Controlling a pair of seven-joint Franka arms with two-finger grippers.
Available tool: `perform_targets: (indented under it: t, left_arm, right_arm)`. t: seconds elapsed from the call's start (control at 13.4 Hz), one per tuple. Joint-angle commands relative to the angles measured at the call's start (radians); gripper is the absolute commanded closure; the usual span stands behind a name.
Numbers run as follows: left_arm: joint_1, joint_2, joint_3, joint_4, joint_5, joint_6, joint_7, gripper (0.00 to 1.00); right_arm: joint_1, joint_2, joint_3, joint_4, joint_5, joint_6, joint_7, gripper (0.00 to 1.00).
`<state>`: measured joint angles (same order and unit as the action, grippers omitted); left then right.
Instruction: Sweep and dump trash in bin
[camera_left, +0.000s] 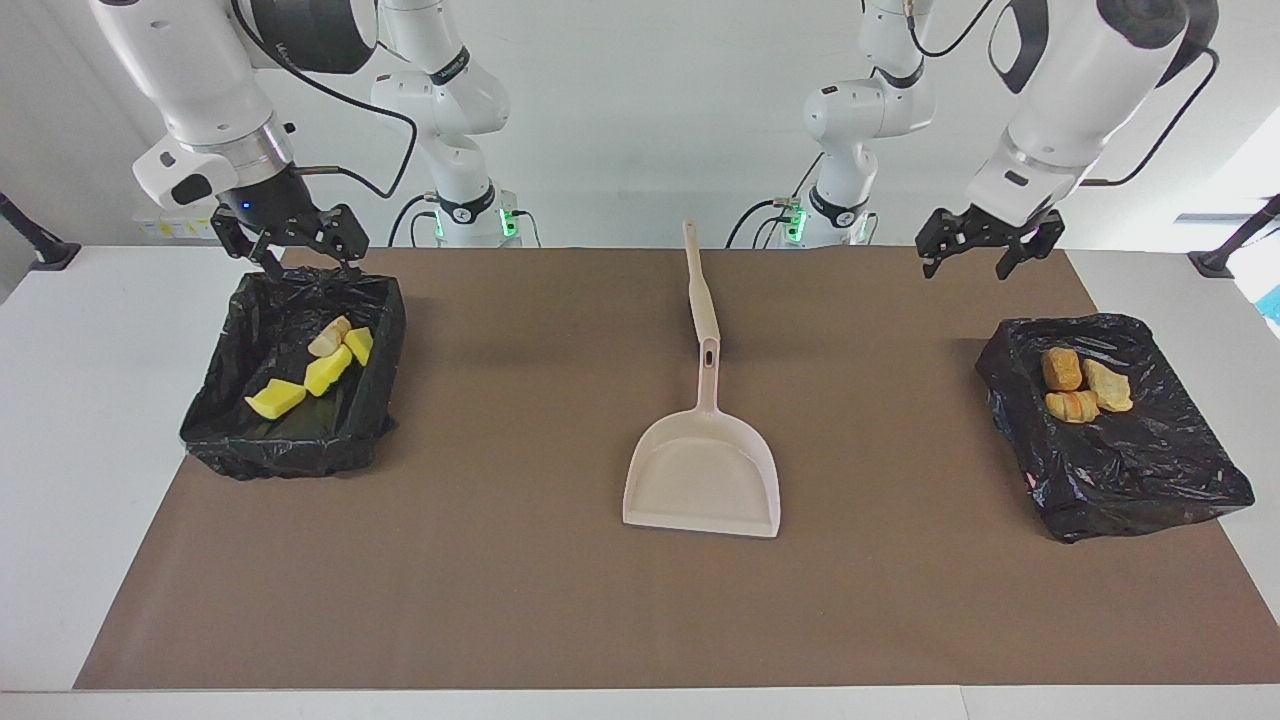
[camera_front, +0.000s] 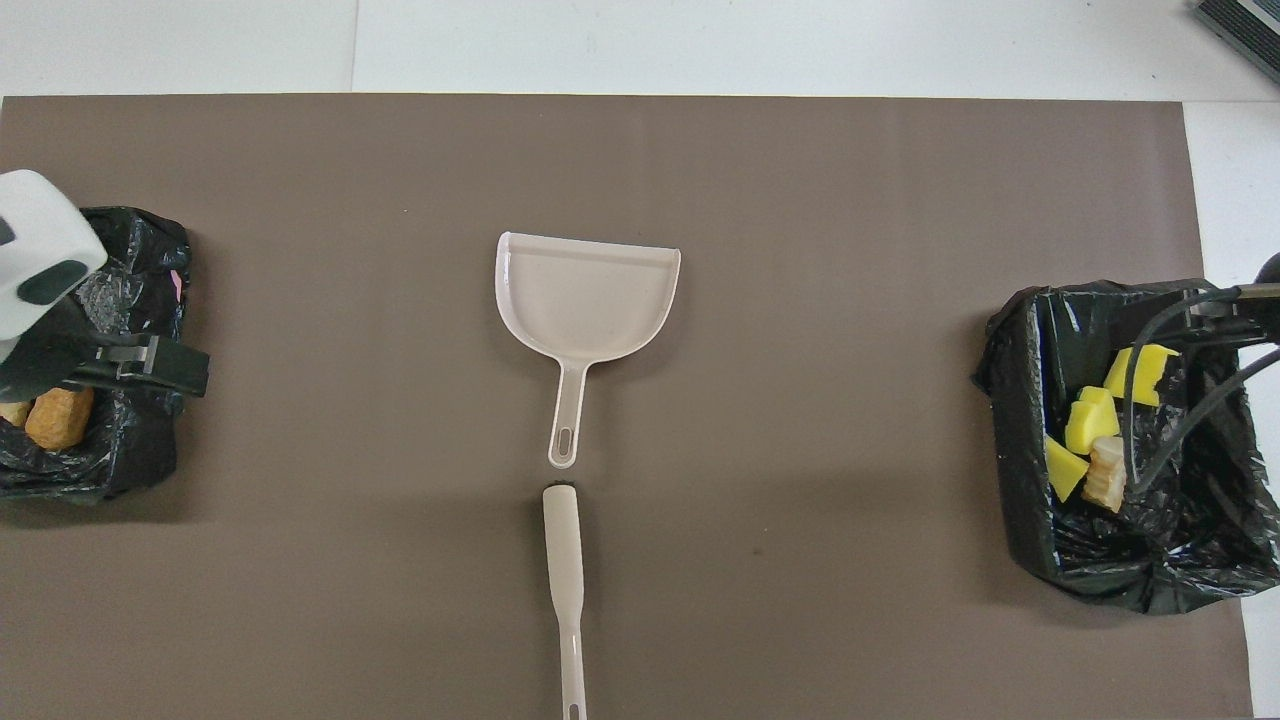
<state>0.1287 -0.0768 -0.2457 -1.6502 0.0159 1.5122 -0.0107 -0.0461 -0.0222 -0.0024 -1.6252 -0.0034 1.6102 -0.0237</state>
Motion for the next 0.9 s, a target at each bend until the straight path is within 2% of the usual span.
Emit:
perform_targets:
  t: [0.0,0.15,0.3,0.6,0.82]
  left_arm:
    - [0.019,-0.027,-0.010,0.024,0.027,-0.044,0.017,0.00]
    - [0.025,-0.031,0.003,0.023,0.044,-0.043,0.017,0.00]
    - [0.038,-0.038,0.058,0.012,0.033,-0.043,0.018,0.00]
    - [0.032,-0.035,0.059,0.020,0.030,-0.012,0.020,0.00]
    - [-0.006,-0.040,0.069,0.021,0.029,-0.036,0.015,0.00]
  right_arm:
    - [-0.005,-0.019,0.002,-0.021,0.020,-0.003,0.015,0.00]
    - [-0.006,-0.019,0.002,-0.021,0.020,-0.004,0.015,0.00]
    - [-0.006,-0.019,0.002,-0.021,0.020,-0.004,0.015,0.00]
    - [-0.005,-0.019,0.002,-0.021,0.019,-0.004,0.015,0.00]
    - [-0.006,-0.019,0.002,-0.021,0.019,-0.003,0.015,0.00]
